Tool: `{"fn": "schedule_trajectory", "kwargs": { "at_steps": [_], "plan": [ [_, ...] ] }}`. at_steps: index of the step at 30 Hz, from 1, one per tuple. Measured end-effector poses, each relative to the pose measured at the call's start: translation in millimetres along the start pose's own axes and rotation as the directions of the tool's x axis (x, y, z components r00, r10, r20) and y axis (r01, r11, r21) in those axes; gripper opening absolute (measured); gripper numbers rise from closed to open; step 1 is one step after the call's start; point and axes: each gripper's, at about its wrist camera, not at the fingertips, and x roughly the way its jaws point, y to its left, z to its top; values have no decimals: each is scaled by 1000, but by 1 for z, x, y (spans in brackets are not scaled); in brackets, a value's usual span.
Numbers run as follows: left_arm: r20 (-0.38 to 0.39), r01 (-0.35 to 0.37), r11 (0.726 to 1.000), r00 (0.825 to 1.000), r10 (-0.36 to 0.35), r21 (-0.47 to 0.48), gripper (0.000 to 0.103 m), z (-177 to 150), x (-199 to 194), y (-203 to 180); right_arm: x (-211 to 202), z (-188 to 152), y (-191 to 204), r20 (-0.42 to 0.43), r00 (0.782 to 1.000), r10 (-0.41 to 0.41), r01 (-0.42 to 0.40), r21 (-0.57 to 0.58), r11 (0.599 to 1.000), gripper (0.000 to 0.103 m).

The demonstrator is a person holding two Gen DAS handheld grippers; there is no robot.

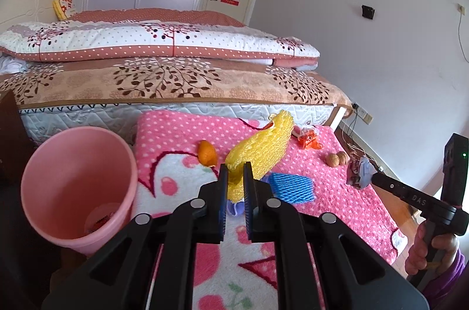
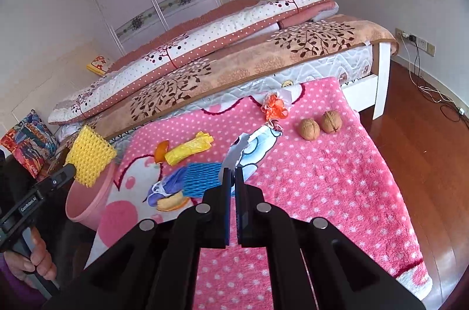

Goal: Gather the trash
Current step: 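Carry both held items over the pink bin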

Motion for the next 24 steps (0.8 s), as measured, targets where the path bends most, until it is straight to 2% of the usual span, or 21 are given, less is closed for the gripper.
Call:
{"fn": "schedule_trajectory", "kwargs": {
  "at_steps": [7,14,19,24],
  "plan": [
    [32,-78,996,996,80,-52,10,-3,-33,35,-2,-5,50,-18,996,88,-89,-80,993,2],
    [30,-204,969,977,210,-139,9,-6,-51,89,22,-5,121,-78,977,197,-209,-199,957,2],
    [13,-295,945,954,300,-140,9,-10,-56,123,55,-5,183,-158,944,289,-321,-248,914,2],
    [-8,-347,928,937,350,-134,9,-11,-50,151,96,-12,246,-249,909,333,-400,-300,866,2]
  ]
}}
